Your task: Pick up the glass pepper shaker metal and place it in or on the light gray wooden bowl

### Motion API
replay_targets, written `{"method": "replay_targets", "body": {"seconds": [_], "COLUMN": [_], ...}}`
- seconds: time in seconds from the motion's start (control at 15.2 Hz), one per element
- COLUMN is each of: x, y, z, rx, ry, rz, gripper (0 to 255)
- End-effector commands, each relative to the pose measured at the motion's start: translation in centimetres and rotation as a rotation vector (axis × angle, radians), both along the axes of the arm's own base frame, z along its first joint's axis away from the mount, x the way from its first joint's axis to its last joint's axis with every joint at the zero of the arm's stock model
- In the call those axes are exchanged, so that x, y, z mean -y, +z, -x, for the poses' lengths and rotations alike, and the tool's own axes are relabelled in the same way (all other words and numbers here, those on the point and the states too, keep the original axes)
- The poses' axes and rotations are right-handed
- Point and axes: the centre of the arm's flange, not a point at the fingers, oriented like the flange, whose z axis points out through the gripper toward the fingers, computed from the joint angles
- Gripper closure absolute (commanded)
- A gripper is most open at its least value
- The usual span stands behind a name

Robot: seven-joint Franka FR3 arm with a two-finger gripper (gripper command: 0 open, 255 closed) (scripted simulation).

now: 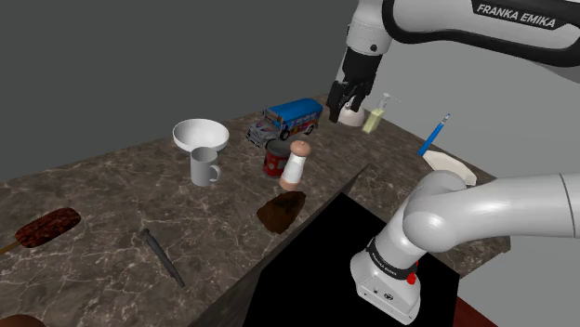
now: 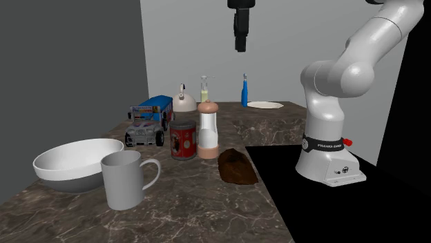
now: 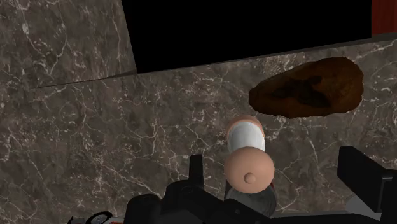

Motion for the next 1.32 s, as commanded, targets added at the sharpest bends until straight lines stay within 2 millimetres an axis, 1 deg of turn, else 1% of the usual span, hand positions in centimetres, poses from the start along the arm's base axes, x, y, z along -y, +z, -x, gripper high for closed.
{"method": "replay_targets", "body": {"seconds": [0.0,0.4,0.79,1.25], "x": [0.0,2.0,3.5,3.6], "y": [0.0,-7.0,-13.8,-17.5], "z": [0.0,-1.8,-4.4,-5.0], "rx": [0.000,0.093,0.186,0.186], "ry": [0.000,0.044,0.087,0.087], "rz": [0.000,-0.064,-0.128,-0.128], "gripper": [0,0,0,0]}}
